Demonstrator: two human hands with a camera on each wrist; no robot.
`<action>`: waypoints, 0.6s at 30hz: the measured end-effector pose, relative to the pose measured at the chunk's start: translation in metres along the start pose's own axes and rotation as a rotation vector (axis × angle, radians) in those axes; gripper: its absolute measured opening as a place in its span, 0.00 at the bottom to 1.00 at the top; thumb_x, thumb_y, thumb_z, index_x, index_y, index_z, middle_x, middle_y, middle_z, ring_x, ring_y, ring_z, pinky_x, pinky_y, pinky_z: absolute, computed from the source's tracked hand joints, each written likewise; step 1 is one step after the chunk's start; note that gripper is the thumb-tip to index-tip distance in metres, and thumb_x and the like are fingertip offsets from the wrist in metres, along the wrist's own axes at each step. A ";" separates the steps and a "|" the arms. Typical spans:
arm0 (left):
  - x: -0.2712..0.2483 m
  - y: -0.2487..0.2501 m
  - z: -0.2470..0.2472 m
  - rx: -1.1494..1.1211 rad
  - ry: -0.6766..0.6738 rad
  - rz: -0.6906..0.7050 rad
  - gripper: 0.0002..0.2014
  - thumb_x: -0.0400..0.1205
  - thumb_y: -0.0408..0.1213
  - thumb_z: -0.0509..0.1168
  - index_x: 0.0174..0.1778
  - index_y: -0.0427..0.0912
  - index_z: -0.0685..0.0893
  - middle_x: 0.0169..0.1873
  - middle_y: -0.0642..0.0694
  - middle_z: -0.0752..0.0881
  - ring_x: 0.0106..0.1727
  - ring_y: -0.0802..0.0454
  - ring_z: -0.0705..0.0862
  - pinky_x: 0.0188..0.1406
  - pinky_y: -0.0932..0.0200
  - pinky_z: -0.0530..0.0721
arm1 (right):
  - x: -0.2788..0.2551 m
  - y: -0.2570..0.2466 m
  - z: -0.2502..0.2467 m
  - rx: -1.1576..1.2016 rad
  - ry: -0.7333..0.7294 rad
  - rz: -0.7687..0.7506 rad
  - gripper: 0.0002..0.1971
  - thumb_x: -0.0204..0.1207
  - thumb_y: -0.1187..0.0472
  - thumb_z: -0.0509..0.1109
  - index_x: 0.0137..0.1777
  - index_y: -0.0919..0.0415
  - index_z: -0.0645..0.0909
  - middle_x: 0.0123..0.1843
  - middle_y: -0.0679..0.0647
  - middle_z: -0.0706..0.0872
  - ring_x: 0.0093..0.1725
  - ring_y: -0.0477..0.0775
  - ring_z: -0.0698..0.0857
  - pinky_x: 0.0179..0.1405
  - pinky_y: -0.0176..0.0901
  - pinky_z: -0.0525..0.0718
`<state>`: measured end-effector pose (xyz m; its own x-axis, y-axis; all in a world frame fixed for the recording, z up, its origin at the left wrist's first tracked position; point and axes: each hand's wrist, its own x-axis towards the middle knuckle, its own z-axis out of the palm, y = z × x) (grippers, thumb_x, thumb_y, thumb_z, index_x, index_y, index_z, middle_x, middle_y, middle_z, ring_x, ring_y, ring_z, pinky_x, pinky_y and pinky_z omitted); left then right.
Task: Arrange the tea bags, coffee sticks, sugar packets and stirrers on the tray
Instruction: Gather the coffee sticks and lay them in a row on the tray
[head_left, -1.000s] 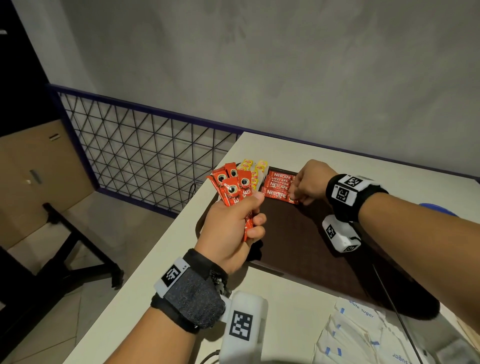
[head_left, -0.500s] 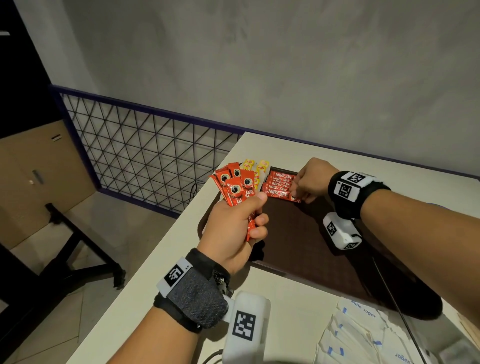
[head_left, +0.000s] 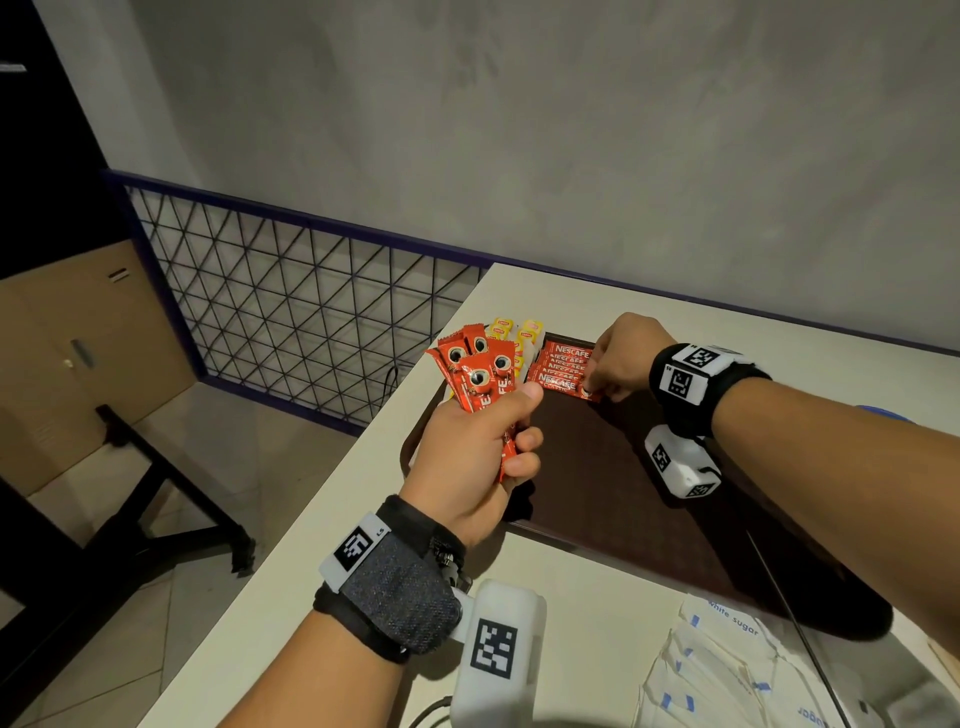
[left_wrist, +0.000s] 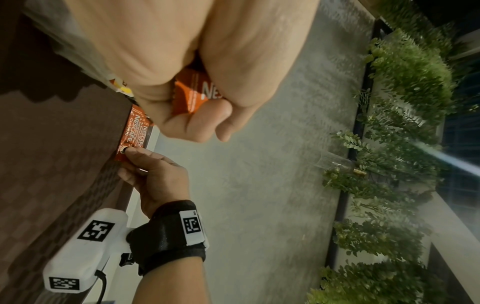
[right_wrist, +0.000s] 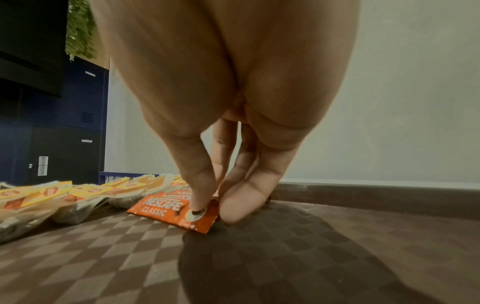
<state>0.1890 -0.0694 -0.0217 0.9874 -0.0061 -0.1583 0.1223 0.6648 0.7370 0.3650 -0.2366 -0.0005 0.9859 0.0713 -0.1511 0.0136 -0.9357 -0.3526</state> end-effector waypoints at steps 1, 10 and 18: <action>0.000 0.000 0.000 0.000 0.001 -0.004 0.06 0.85 0.28 0.69 0.57 0.37 0.84 0.33 0.46 0.74 0.28 0.56 0.72 0.16 0.69 0.66 | -0.001 0.000 -0.001 0.021 0.000 0.002 0.08 0.68 0.63 0.85 0.43 0.67 0.92 0.38 0.58 0.94 0.39 0.55 0.95 0.46 0.50 0.94; -0.002 0.007 -0.001 -0.133 -0.022 -0.157 0.06 0.81 0.26 0.61 0.52 0.37 0.74 0.35 0.43 0.75 0.30 0.53 0.71 0.12 0.68 0.65 | -0.015 0.003 -0.016 0.113 0.079 -0.049 0.07 0.71 0.62 0.85 0.43 0.64 0.92 0.41 0.59 0.95 0.42 0.59 0.95 0.47 0.58 0.95; -0.011 0.007 0.005 -0.041 -0.092 -0.113 0.09 0.86 0.25 0.62 0.59 0.25 0.82 0.42 0.35 0.89 0.36 0.44 0.89 0.21 0.63 0.81 | -0.104 -0.018 -0.037 0.604 0.061 -0.327 0.07 0.79 0.54 0.80 0.49 0.56 0.92 0.44 0.59 0.94 0.37 0.53 0.89 0.45 0.57 0.91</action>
<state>0.1797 -0.0685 -0.0111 0.9729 -0.1500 -0.1760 0.2307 0.6857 0.6904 0.2687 -0.2394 0.0554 0.9549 0.2809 0.0964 0.2340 -0.5118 -0.8266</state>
